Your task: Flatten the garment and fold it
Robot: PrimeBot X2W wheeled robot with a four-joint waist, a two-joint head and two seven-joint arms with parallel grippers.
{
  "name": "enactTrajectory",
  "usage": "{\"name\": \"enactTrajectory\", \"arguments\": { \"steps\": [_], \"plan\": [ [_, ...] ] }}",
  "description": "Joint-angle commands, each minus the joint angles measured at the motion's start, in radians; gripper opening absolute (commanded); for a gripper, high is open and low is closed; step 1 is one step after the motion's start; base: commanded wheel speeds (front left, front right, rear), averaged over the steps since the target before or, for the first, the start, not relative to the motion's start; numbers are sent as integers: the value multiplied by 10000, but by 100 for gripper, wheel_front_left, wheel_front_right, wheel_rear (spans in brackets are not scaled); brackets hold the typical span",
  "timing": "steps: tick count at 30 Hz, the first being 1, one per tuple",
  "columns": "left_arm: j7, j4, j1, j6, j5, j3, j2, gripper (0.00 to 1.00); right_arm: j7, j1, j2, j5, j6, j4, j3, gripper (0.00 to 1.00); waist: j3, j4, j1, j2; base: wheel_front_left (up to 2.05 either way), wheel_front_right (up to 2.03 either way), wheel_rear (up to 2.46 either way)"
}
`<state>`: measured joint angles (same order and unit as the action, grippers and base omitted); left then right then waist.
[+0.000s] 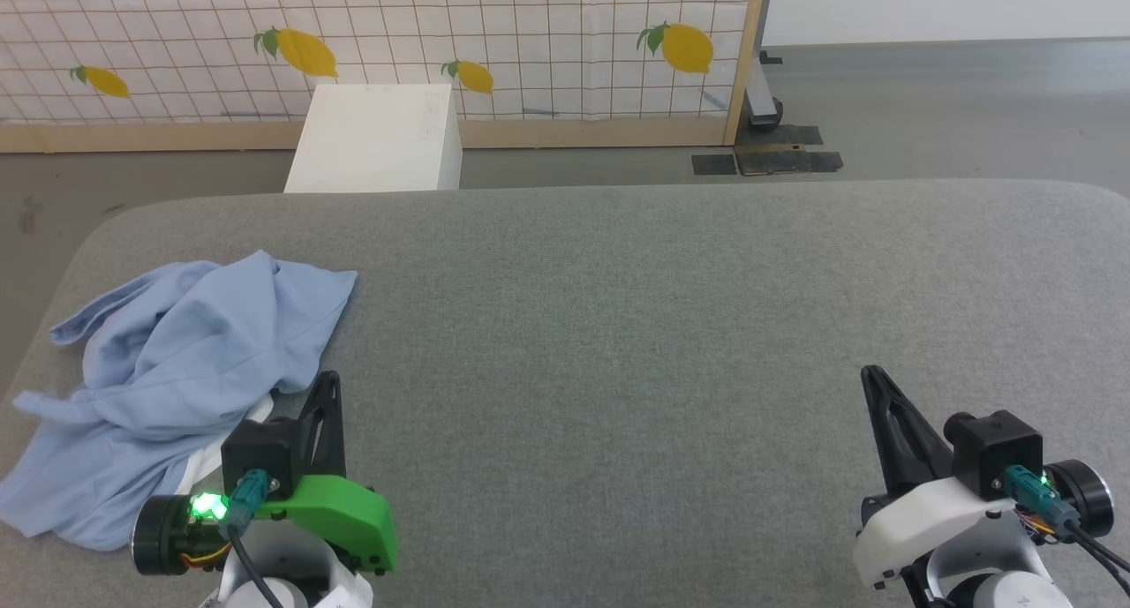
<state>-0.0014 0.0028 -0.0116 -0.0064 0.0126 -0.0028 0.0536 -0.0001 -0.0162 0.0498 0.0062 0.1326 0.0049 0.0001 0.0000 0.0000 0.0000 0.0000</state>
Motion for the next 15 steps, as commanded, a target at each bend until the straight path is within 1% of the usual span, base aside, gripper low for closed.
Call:
{"name": "enactTrajectory", "arguments": {
  "steps": [1, 15],
  "plan": [
    [14, -28, 116, 64, -126, 28, -34, 0, 1, 162, 4, -62, -19, -49, -1, 0, 0, 0, 0, 0, 0, 0, 0],
    [14, -28, 116, 64, -126, 28, -34, 0, 1, 162, 4, -62, -19, -49, -1, 0, 0, 0, 0, 0, 0, 0, 0]
  ]
}}
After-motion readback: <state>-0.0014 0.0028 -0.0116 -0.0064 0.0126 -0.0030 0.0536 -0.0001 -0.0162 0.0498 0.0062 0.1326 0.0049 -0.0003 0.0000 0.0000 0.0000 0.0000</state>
